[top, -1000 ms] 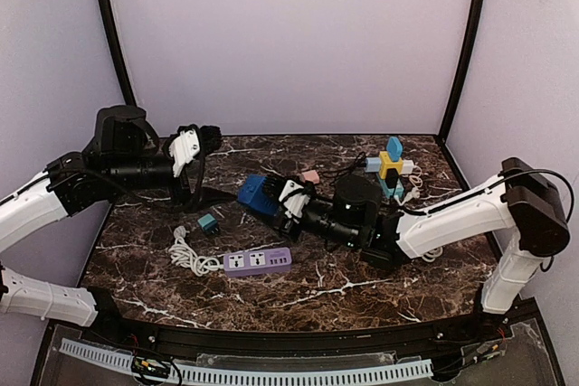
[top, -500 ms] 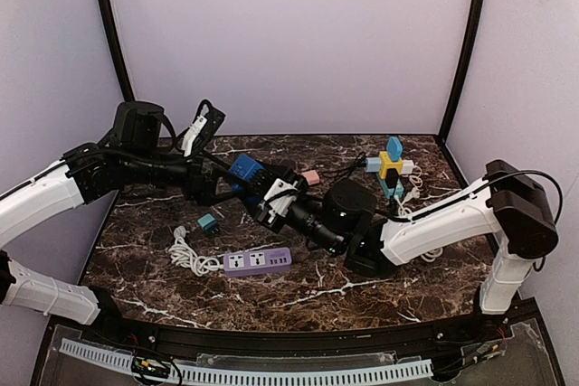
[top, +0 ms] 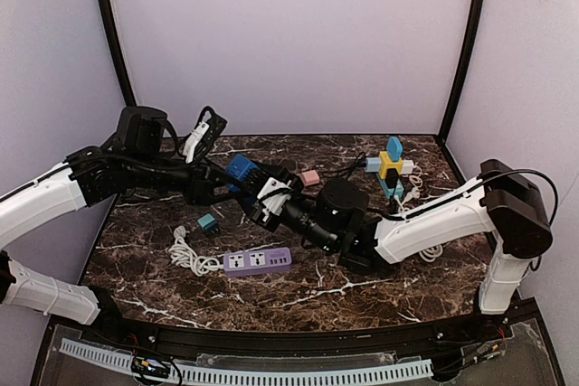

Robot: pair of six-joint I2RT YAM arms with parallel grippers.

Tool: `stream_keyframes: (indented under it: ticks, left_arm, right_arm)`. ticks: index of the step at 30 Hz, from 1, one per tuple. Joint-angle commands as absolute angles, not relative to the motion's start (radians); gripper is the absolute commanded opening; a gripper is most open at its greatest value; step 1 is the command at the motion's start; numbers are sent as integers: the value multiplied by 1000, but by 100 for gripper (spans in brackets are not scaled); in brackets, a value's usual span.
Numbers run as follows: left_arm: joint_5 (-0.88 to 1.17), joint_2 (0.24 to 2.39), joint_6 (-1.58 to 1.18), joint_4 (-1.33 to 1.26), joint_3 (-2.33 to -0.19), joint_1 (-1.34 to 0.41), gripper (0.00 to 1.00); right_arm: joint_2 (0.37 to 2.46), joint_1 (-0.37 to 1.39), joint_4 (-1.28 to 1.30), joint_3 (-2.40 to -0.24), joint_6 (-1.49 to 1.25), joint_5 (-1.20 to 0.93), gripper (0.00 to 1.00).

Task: Insert the plug
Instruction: Pick up the plug from the center of the board, then insert the plug into the socket.

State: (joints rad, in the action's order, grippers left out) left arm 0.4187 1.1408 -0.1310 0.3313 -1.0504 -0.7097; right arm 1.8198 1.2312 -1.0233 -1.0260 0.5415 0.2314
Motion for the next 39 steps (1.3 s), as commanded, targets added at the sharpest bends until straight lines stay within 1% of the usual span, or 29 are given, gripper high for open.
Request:
stream_keyframes:
  ticks: [1,3,4,5,6,7,9,11,12,13,18,24,29,39]
  left_arm:
    - [368,1134,-89,305,-1028,-705,1]
    - [351,1128,-2,315,-1020,-705,1]
    - [340,1126,31,321,-1014,-702,1]
    - [339,1123,117,341,-1008,-701,1]
    - [347,1121,165,355,-1004,-701,1]
    - [354,1116,271,388,-997,-701,1]
    - [377,1117,415,440,-985,-701,1]
    - [391,1132,524,492,-978,-701,1]
    - [404,1141,554,507,-976,-701,1]
    - [410,1158,600,529,-974,-702,1]
    - [485,1235,690,555,-962,-718,1]
    - [511,1334,789,558,-957,-742,1]
    - [517,1386,800,517,-945,-742,1]
    - [443,1471,733,451,-963,-727,1]
  right_arm:
    - [1817,1250,-976,-1065,541,152,20]
    - [1793,1248,-904,-1060,530,152,76]
    - [1772,1244,-869,-1051,521,156,95]
    - [1745,1239,-824,-1037,512,148,98]
    - [1706,1227,-767,-1018,503,117,99]
    - [1663,1209,-696,-1000,487,65,99]
    - [1565,1144,-514,-979,411,-144,99]
    - [1494,1055,-355,-974,316,-428,99]
    - [1463,1020,-318,-966,284,-522,99]
    - [1445,998,-295,-953,261,-563,99]
    - [1404,963,-274,-898,219,-508,99]
    - [1430,953,-328,-861,204,-517,99]
    - [1462,942,-348,-839,189,-521,99]
    - [1510,928,-389,-829,175,-537,99]
